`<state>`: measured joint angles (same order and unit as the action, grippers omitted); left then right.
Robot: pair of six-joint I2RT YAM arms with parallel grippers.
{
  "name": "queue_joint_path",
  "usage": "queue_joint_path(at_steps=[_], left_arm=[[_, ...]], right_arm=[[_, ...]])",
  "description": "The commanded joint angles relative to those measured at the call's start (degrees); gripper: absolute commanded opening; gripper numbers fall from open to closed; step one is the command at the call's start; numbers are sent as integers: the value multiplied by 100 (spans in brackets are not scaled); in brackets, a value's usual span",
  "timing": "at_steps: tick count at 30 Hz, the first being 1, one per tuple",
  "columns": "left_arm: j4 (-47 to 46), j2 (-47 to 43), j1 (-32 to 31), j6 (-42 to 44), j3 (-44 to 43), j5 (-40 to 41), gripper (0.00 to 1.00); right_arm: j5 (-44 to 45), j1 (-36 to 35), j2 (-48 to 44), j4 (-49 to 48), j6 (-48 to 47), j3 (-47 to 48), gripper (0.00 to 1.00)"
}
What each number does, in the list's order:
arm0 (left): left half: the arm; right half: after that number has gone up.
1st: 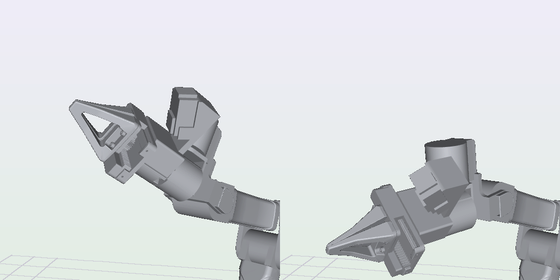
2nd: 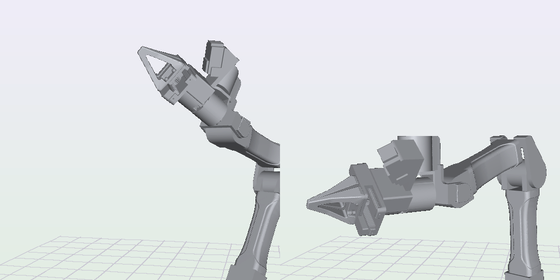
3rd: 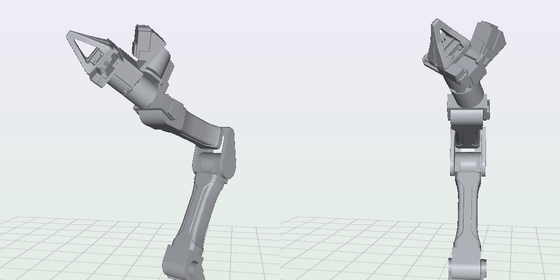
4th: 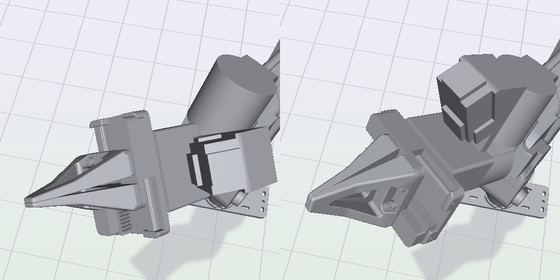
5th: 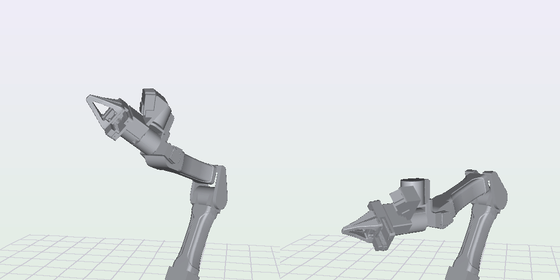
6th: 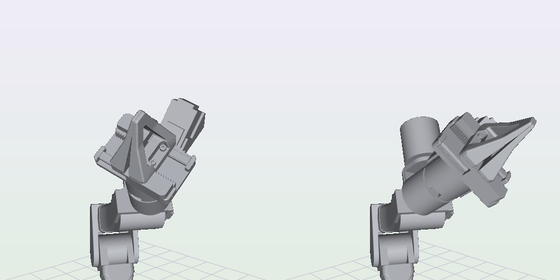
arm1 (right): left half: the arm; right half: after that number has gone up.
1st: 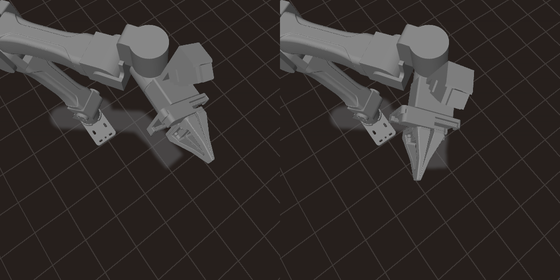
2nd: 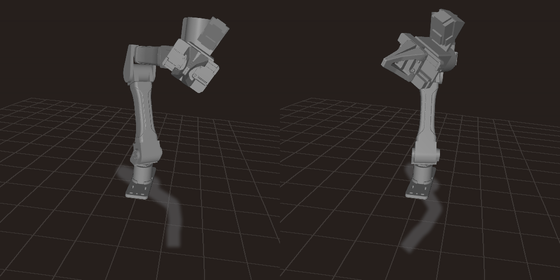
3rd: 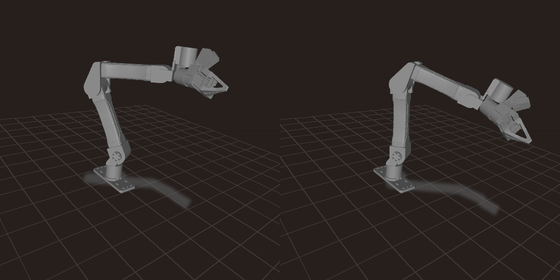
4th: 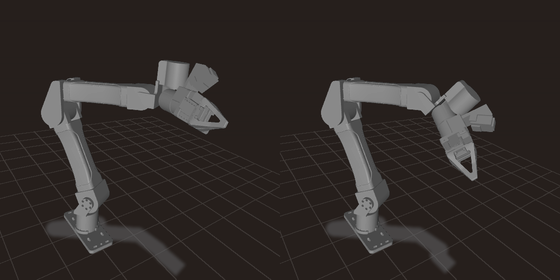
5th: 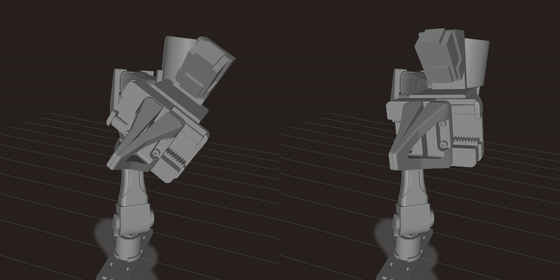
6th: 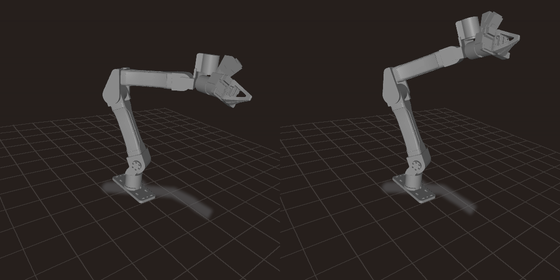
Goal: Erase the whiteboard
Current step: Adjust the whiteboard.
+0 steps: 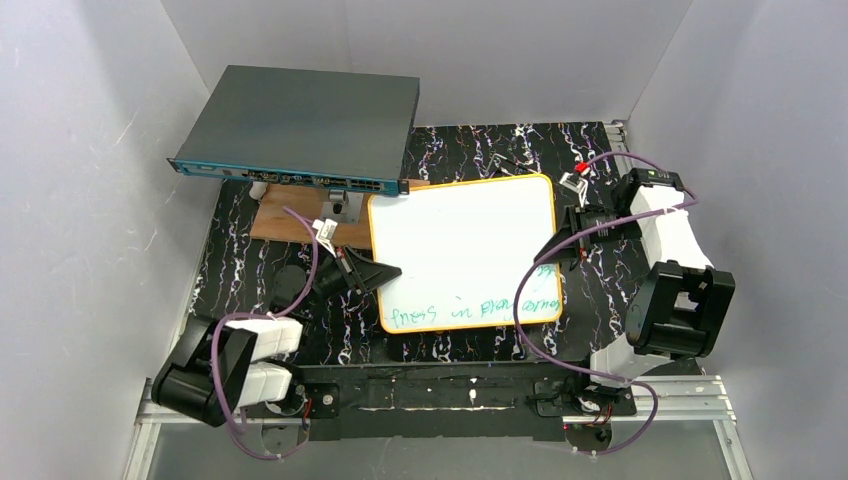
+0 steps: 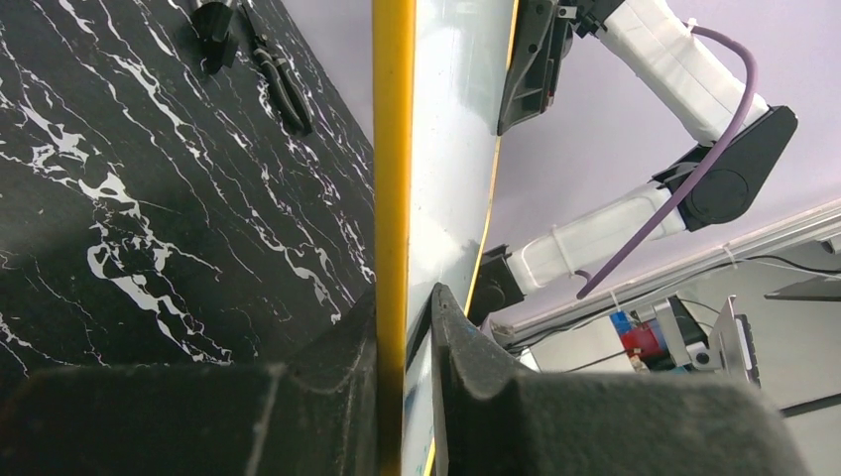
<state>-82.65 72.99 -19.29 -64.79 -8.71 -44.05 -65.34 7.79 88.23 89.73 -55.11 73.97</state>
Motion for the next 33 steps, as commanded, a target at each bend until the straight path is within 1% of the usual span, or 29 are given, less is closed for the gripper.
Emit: queue_joint_path(at_steps=[1, 5, 7, 8, 9, 11, 14, 19, 23, 27, 29, 33], left_arm=[[304, -739, -268, 159, -80, 85, 0], [1379, -1310, -268, 396, -25, 90, 0], [1705, -1456, -268, 460, 54, 106, 0], [1803, -1514, -268, 448, 111, 157, 0], [1903, -1569, -268, 446, 167, 243, 0], [2104, -1729, -268, 460, 254, 469, 0], [2414, -2057, -268, 524, 319, 851, 0], [3366, -2794, -268, 663, 202, 1353, 0], [3894, -3348, -261, 732, 205, 1525, 0], [4092, -3739, -251, 643, 325, 1516, 0], [4209, -3942, -245, 590, 408, 1609, 0], [4630, -4348, -236, 554, 390, 2010, 0]], right_arm=[[-690, -339, 169, 165, -79, 367, 3], [-740, -335, 561, 166, -115, 491, 10], [-752, -352, 760, 167, -142, 531, 15], [-740, -359, 859, 167, -143, 557, 23], [-735, -365, 938, 167, -153, 582, 29], [-743, -370, 1062, 163, -167, 618, 34], [-736, -364, 1138, 158, -167, 668, 45], [-665, -318, 1230, 103, -59, 779, 57], [-524, -107, 1302, -347, 425, 862, 61], [-454, -23, 1447, -370, 446, 1039, 62], [-374, -18, 1477, -534, 584, 1088, 63], [-49, -6, 1439, -1291, 1359, 993, 64]])
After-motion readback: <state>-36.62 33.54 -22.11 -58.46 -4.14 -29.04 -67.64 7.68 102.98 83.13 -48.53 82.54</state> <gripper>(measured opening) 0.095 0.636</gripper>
